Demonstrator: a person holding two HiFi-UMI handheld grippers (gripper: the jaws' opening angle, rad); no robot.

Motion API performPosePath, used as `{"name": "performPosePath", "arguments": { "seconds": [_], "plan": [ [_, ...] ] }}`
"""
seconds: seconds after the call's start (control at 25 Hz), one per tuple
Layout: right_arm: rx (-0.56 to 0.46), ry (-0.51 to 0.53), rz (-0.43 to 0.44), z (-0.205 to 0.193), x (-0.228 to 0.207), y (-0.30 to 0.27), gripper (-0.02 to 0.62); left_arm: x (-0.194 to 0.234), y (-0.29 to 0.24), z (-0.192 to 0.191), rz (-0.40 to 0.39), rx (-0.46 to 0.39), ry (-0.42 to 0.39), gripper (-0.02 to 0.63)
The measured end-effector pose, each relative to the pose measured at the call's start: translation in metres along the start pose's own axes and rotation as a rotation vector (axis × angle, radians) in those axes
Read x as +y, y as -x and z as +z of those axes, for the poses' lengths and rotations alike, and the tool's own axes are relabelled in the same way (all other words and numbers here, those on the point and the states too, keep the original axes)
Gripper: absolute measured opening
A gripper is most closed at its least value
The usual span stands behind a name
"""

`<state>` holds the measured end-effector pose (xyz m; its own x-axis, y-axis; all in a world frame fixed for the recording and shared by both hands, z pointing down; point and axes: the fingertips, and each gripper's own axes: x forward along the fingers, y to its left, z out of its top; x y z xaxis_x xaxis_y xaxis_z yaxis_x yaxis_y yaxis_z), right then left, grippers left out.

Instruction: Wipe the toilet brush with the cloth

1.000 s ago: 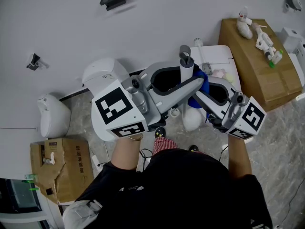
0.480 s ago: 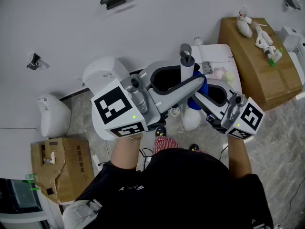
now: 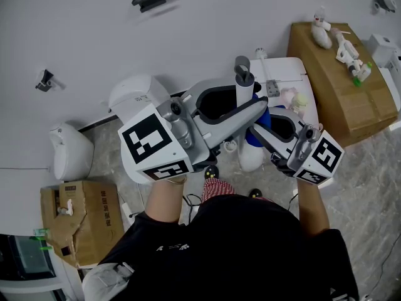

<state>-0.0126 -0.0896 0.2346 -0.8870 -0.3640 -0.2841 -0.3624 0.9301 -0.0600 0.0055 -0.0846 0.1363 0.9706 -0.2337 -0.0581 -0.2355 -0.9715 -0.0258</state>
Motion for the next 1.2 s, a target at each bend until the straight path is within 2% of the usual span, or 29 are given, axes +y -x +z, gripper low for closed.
{"name": "performPosePath", "arguments": {
  "seconds": [1.2],
  "plan": [
    [0.042,-0.114,-0.014,-0.049,-0.002,0.009,0.063,-0.004,-0.001,0.008,-0.001,-0.011,-0.029,0.091]
  ]
}}
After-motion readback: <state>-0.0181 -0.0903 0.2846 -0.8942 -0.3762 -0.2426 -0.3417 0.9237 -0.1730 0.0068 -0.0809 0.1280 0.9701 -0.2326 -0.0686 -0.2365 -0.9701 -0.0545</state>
